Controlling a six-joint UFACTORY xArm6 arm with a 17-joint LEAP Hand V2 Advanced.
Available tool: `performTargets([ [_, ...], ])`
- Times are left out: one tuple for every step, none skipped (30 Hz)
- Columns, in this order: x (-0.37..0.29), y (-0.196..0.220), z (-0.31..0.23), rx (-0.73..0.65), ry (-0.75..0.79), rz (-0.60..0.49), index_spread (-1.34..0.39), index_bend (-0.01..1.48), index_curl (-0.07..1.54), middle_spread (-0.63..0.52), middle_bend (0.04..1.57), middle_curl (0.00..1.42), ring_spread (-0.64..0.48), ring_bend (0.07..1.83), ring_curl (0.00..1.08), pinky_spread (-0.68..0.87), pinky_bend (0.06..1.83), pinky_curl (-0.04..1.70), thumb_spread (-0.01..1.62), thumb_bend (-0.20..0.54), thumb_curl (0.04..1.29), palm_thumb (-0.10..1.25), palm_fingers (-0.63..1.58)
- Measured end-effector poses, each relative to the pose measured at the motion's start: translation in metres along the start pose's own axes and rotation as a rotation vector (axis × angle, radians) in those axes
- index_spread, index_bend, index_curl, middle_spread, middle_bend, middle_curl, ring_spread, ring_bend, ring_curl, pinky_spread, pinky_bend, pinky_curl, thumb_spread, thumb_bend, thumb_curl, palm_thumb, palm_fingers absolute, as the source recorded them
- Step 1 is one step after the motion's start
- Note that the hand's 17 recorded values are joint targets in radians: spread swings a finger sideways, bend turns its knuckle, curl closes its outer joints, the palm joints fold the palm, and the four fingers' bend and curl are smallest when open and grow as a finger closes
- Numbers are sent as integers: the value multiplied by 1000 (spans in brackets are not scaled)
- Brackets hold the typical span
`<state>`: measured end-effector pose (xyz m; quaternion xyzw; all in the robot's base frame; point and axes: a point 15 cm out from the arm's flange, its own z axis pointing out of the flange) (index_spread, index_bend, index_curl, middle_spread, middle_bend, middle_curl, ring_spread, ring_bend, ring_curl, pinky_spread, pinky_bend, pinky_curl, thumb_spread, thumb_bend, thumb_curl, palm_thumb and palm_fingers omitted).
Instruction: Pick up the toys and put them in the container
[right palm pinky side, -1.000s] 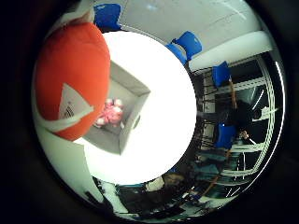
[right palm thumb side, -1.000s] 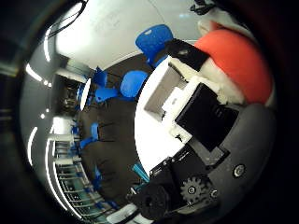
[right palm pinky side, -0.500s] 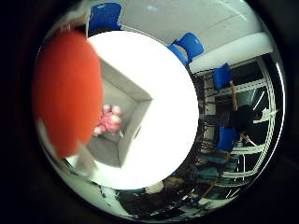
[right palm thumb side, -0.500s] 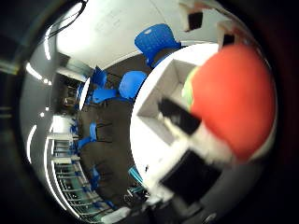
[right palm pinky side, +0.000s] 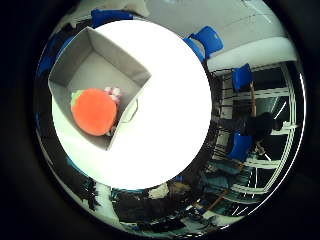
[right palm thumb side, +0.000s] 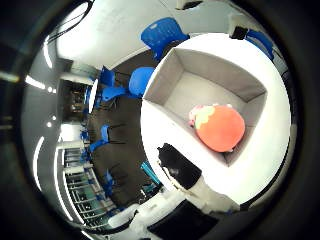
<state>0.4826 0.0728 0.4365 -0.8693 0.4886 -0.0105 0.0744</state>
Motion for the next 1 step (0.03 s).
performTargets([
  [2, 10, -3, -15, -12, 12, -427, 159, 284, -104, 626, 347, 131, 583, 239, 504, 656, 479, 1227, -15, 305, 515, 125],
])
